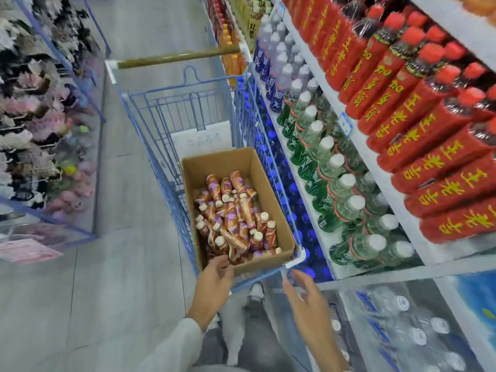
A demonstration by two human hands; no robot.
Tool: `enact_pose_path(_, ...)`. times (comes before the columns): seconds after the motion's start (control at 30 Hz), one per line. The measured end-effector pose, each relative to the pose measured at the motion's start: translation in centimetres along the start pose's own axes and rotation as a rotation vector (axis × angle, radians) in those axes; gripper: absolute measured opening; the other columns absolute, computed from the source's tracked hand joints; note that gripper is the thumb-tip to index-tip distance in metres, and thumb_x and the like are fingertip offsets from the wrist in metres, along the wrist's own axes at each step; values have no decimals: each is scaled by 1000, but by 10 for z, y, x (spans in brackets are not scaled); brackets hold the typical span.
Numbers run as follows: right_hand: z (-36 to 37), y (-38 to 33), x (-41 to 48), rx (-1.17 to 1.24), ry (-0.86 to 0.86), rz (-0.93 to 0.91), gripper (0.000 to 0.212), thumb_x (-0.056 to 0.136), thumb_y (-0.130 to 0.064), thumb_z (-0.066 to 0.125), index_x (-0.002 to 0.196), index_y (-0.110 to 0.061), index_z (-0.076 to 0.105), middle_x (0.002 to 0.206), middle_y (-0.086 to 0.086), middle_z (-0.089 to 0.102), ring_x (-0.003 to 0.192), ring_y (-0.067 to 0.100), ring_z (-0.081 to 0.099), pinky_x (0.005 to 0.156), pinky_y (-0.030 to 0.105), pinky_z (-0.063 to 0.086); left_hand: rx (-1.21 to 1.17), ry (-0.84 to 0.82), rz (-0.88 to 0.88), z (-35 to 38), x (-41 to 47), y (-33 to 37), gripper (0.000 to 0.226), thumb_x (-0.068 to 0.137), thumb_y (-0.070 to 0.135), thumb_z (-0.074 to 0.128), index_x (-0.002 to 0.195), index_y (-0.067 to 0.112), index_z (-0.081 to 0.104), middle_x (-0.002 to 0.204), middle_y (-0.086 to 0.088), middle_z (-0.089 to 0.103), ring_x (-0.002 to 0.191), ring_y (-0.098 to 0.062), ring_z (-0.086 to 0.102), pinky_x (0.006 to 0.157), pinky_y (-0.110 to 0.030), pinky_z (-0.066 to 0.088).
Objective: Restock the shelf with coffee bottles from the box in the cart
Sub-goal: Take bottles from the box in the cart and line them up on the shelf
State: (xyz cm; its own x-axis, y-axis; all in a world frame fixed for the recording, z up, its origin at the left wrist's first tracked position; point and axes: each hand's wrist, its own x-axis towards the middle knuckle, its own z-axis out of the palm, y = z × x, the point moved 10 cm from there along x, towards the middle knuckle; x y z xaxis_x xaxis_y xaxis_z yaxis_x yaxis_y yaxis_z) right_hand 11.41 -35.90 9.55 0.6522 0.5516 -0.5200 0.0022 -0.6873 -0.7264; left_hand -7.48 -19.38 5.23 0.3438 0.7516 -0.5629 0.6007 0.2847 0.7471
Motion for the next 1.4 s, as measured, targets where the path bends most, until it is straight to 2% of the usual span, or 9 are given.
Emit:
enact_pose_path(0.27, 4, -1, 66, -95, -184, 50, 35, 96, -45, 62, 130, -36, 58, 130, -19, 60, 125, 5, 54, 110, 33, 41, -55, 136, -271, 25, 75, -45, 35, 98, 21, 61, 130, 9, 61, 120, -2, 69, 112, -21, 64, 102, -38, 50)
enact_pose_path(0.4, 7, -2, 99, -153, -275, 75, 36, 95, -44, 63, 130, -36, 58, 131, -18, 60, 122, 5, 54, 102, 28, 41, -179, 159, -494, 43, 121, -103, 55, 70, 56, 67, 109, 18, 70, 103, 0, 75, 95, -24, 71, 93, -44, 56)
enact_pose_path(0.47, 9, -5, 113, -190, -315, 72, 34, 96, -43, 63, 129, -37, 58, 130, -18, 60, 122, 5, 54, 101, 27, 41, -198, 170, -602, 58, 145, -135, 77, 56, 68, 64, 114, 18, 68, 110, -3, 74, 99, -28, 70, 95, -45, 55)
enact_pose_path(0.53, 11, -8, 125, -219, -350, 66, 33, 96, -43, 62, 129, -38, 59, 130, -20, 59, 124, 4, 53, 104, 29, 42, -148, 162, -683, 59, 149, -119, 87, 62, 71, 65, 130, 17, 60, 127, -6, 67, 113, -32, 64, 103, -44, 49)
enact_pose_path(0.67, 14, -15, 142, -272, -393, 38, 35, 96, -45, 63, 130, -37, 59, 131, -21, 59, 125, 0, 51, 104, 25, 41, -144, 102, -769, 70, 162, -94, 67, 93, 44, 67, 143, 4, 48, 142, -9, 55, 130, -33, 53, 100, -30, 39)
enact_pose_path(0.83, 17, -19, 153, -309, -419, 40, 34, 96, -44, 62, 129, -38, 59, 131, -24, 59, 125, -3, 50, 107, 27, 40, -223, 110, -894, 84, 167, -117, 80, 91, 46, 69, 149, 3, 37, 148, -16, 50, 133, -36, 50, 109, -41, 38)
enact_pose_path(1.03, 35, -33, 159, -340, -514, -14, 36, 97, -44, 61, 132, -37, 58, 135, -21, 57, 128, 0, 50, 109, 29, 42, -260, 261, -725, 57, 155, -90, 59, 95, 39, 66, 141, 7, 50, 138, -8, 58, 129, -32, 53, 95, -30, 36)
enact_pose_path(1.2, 82, -48, 186, -396, -602, -84, 40, 98, -41, 62, 135, -30, 57, 132, -15, 59, 123, 4, 54, 99, 23, 42, -529, 289, -431, 6, 119, -47, 44, 86, 40, 76, 127, 26, 65, 119, 9, 73, 113, -17, 67, 104, -39, 48)
enact_pose_path(1.4, 181, -35, 232, -587, -729, -90, 46, 95, -48, 61, 129, -19, 56, 134, 2, 62, 120, 23, 58, 103, 40, 46, -870, 404, -365, -34, 61, -15, 36, 86, 22, 77, 120, 14, 70, 112, -7, 76, 106, -27, 72, 97, -45, 55)
